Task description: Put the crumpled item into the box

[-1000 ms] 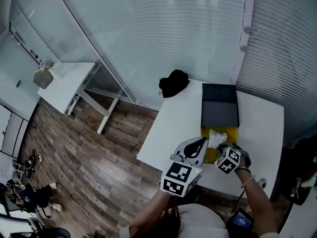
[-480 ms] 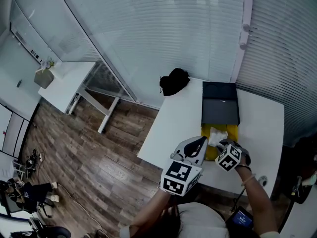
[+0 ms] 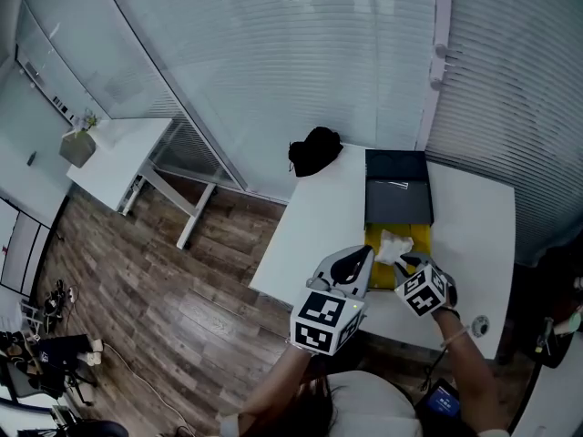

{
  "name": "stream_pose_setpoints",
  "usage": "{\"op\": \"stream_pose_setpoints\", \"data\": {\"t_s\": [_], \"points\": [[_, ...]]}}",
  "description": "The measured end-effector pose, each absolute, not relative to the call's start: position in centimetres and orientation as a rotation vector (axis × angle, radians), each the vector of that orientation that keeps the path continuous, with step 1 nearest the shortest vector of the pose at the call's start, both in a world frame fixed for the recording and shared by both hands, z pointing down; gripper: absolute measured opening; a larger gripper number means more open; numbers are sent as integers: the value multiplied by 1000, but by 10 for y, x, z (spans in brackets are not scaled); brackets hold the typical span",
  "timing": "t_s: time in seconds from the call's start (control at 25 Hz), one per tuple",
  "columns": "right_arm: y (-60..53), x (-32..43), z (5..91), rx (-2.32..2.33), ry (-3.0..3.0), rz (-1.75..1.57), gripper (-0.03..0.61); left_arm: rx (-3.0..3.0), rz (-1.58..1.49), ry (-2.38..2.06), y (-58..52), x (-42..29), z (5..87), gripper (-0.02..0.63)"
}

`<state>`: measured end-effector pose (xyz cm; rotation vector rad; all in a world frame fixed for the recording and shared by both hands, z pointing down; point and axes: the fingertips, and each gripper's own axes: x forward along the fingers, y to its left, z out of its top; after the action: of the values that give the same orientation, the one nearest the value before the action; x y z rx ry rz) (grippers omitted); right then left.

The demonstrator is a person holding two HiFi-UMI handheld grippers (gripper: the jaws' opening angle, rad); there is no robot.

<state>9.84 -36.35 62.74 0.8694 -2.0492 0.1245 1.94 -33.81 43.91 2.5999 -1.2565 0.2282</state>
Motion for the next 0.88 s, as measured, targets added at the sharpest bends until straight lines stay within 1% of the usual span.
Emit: {"op": "stream_pose_setpoints", "data": {"t_s": [0.44, 0.88], "points": [[-350, 109, 557, 1168, -2190, 180, 71, 2619, 202, -1285, -321, 16, 428, 15], [-322, 121, 479, 1379, -2315, 106, 57, 2646, 175, -1299, -302, 17, 417, 15]]}}
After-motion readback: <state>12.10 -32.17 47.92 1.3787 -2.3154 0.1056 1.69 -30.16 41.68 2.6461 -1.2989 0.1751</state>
